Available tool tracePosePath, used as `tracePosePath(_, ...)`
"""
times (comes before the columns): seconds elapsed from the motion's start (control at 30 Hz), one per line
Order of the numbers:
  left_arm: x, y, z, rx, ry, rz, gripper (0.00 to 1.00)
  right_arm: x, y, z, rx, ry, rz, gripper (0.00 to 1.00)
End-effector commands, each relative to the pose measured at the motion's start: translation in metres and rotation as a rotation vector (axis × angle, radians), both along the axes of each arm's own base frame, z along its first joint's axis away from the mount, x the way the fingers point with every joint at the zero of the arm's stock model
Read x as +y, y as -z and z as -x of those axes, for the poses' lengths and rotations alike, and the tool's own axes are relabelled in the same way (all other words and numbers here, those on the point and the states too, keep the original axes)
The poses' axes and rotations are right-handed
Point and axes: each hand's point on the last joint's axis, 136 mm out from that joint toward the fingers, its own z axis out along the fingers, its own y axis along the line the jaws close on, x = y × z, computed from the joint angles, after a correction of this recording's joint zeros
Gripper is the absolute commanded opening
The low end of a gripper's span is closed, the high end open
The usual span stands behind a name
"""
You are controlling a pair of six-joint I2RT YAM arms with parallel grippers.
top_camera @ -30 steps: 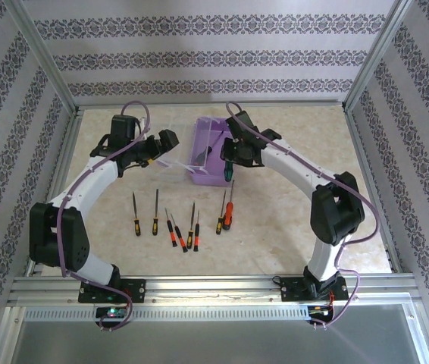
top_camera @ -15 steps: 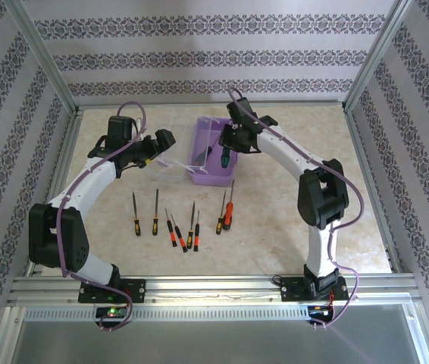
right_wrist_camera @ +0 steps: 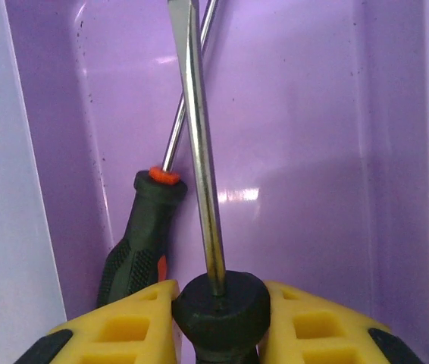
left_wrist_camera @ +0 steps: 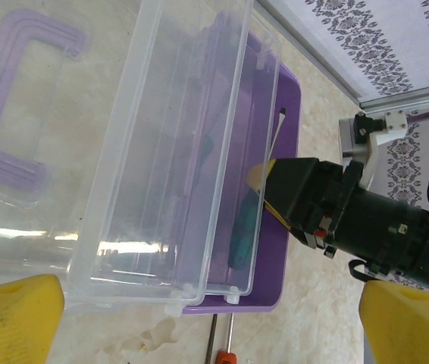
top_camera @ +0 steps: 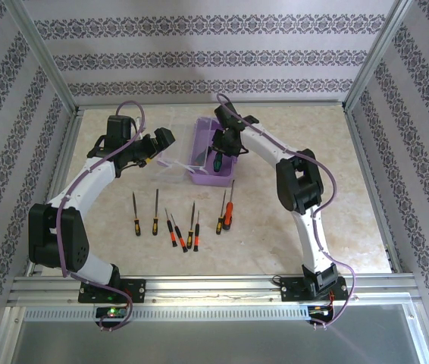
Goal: Pack the tool kit
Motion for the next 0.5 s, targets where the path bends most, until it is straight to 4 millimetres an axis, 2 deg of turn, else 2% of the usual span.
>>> tracePosePath(0.0, 0.004, -0.01, -0.003, -0.039, -0.006, 0.026, 1.0, 0.0, 0.003, -0.007, 0.014, 0.048, 0.011, 0.27)
tracePosePath(0.27, 0.003, -0.011, -0.003, -0.04, -0.003, 0.036, 1.0, 0.0, 0.028, -0.006, 0.075, 0.074, -0.038, 0.3)
tracePosePath(0.4, 0.0, -0.013, -0.002, -0.038, 0.003, 0.052, 1.0, 0.001, 0.031, -0.005, 0.102, 0.073, -0.082, 0.31)
tracePosePath(0.47, 0.0, -0.012, -0.002, -0.037, 0.002, 0.055, 1.0, 0.001, 0.028, -0.005, 0.094, 0.066, -0.084, 0.35)
